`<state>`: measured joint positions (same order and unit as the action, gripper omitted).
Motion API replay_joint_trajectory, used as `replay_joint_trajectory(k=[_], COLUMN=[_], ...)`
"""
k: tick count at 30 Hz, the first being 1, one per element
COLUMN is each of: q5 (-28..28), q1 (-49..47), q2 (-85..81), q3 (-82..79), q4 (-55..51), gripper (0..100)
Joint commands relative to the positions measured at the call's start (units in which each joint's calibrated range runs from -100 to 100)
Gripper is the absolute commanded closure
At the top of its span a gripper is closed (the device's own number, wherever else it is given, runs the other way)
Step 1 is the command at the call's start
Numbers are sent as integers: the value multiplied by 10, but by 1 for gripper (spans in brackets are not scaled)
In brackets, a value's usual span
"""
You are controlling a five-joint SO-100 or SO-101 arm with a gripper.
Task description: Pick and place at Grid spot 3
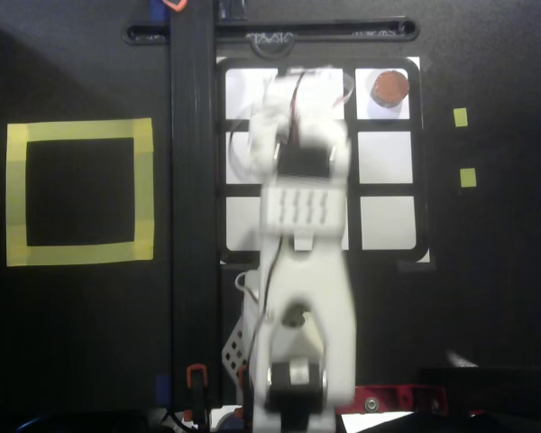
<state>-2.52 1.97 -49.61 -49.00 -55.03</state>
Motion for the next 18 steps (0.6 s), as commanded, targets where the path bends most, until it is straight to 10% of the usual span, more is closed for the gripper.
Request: replay_joint_trajectory(k=[1, 18], q5=[3, 4], q1=[-8, -29], q2=[-149, -500], q3=[-126, -509], q4=[39, 111], gripper=[100, 100])
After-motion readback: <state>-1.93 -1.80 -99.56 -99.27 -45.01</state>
